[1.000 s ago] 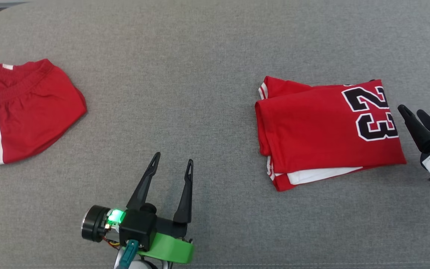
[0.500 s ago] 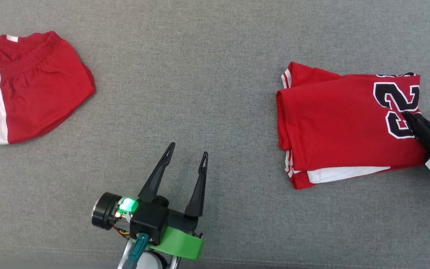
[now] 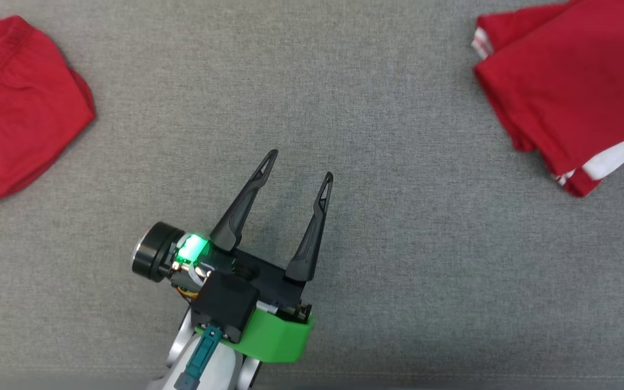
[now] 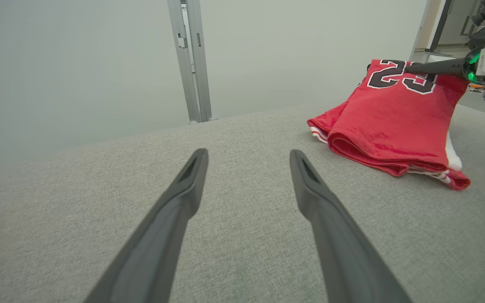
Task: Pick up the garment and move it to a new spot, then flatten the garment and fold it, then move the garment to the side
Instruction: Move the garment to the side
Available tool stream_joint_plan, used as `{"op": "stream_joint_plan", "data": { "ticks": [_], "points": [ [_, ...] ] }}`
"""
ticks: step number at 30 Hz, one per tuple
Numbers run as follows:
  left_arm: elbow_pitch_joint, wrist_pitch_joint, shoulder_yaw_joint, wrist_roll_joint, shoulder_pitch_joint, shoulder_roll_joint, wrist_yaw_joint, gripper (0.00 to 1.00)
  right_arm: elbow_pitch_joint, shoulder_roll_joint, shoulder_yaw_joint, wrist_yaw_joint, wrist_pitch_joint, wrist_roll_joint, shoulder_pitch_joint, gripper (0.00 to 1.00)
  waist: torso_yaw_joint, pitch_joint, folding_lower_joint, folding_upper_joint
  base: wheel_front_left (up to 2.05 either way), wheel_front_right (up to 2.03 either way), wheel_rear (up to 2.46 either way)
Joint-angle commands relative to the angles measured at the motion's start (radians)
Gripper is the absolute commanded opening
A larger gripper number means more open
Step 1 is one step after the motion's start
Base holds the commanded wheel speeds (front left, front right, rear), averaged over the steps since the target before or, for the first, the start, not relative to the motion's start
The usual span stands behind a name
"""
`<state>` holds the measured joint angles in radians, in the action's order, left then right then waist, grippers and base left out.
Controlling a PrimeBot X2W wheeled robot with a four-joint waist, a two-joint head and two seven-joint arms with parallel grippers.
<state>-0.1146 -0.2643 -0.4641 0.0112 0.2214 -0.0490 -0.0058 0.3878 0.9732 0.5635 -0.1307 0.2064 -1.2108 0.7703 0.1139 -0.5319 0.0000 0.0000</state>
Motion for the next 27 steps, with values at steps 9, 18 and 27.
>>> {"op": "stream_joint_plan", "data": {
  "ticks": [9, 18, 27],
  "points": [
    [-0.117, 0.0, -0.029, -0.052, 0.121, -0.029, -0.006, 1.0, 0.107, 0.169, -0.131, 0.0, 0.051, -0.013, 0.087, 0.0, -0.049, -0.221, 0.0, 0.0, 0.0, 0.0, 0.0],
    [-0.178, 0.0, -0.072, -0.066, 0.168, -0.072, 0.008, 1.0, 0.171, 0.277, -0.289, 0.0, 0.059, -0.01, 0.081, 0.0, -0.063, -0.308, 0.0, 0.0, 0.0, 0.0, 0.0],
    [-0.179, 0.0, -0.085, -0.037, 0.187, -0.091, 0.041, 1.0, 0.247, 0.303, -0.432, 0.0, 0.059, 0.123, 0.106, 1.0, -0.046, -0.333, 0.0, 0.0, 0.0, 0.0, 0.0]
  ]
}}
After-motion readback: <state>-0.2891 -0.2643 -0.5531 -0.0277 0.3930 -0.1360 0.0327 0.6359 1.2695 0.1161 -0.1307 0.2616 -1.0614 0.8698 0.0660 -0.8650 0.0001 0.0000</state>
